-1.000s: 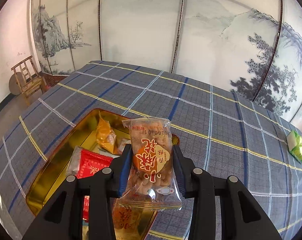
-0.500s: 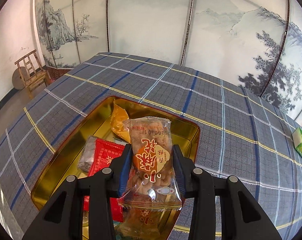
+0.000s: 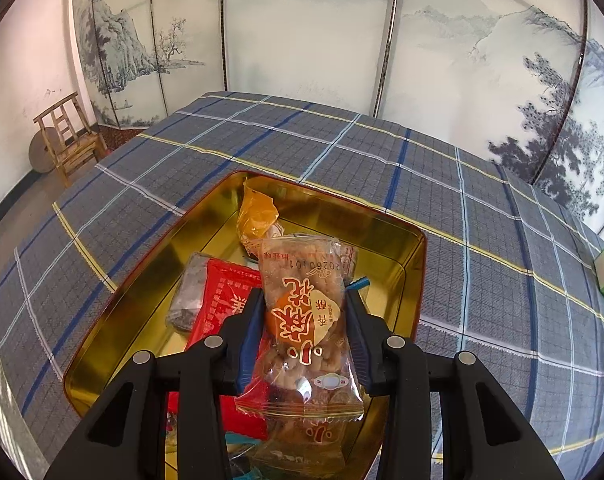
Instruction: Organize snacks
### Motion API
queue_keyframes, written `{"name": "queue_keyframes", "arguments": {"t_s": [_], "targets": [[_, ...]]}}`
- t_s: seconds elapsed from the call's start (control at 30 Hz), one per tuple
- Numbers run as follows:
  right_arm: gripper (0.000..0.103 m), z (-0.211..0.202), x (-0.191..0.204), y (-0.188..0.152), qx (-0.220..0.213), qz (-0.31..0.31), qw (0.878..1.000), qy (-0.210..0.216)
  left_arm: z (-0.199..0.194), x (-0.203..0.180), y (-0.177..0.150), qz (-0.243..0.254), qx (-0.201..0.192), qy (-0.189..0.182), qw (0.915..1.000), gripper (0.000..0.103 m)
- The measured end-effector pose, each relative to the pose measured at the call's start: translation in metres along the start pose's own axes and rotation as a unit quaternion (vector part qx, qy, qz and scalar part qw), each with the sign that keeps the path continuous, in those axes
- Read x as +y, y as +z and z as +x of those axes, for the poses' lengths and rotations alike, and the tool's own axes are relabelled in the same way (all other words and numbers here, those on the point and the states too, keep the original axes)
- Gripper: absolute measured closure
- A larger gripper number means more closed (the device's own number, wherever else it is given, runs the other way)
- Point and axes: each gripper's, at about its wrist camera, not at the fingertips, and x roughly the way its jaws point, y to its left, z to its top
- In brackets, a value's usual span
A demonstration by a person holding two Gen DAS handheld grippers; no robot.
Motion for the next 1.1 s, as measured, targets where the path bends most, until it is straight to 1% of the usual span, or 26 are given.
{"name": "queue_keyframes", "arguments": {"t_s": [0.37,0.5,0.6,0.63,0.67,0.77,0.83,0.93,1.0,1.07,1.1], "targets": [[0.062,0.006,0.003,-0.015,0.016,0.007,1.000,0.013,0.003,-0.001,-0.002,0.002,0.005,0.004,1.0000,0.001],[0.062,0.003,0.007,-0.022,0.011,0.003,1.000,0.009,0.003,-0.003,-0.003,0.005,0.006,0.005,1.0000,0.001],[0.060,0.002,0.006,-0.026,0.012,0.009,1.000,0.015,0.003,-0.005,-0.004,0.009,0.005,0.006,0.9999,0.001],[0.058,0.001,0.005,-0.027,0.011,0.010,1.000,0.014,0.003,-0.006,-0.004,0.010,0.006,0.007,0.9999,0.001],[0.051,0.001,0.004,-0.027,0.011,0.012,1.000,0.013,0.002,-0.006,-0.004,0.010,0.005,0.007,0.9999,0.001],[0.039,-0.001,0.002,-0.032,0.010,0.021,0.999,0.023,0.000,-0.008,-0.004,0.012,0.004,0.007,0.9999,0.001],[0.036,-0.004,0.002,-0.035,0.009,0.023,0.999,0.023,0.000,-0.009,-0.004,0.015,0.003,0.009,0.9998,0.001],[0.029,-0.009,0.005,-0.041,0.005,0.016,1.000,0.019,-0.001,-0.011,-0.005,0.016,0.004,0.011,0.9998,0.001],[0.028,-0.013,0.006,-0.044,0.004,0.007,1.000,0.019,-0.003,-0.011,-0.004,0.018,0.002,0.014,0.9997,0.001],[0.027,-0.021,0.004,-0.049,0.002,0.005,1.000,0.010,-0.005,-0.012,-0.003,0.019,-0.002,0.016,0.9997,0.001],[0.027,-0.027,0.002,-0.051,-0.005,0.005,1.000,0.016,-0.006,-0.013,-0.003,0.019,-0.003,0.016,0.9997,0.001]]}}
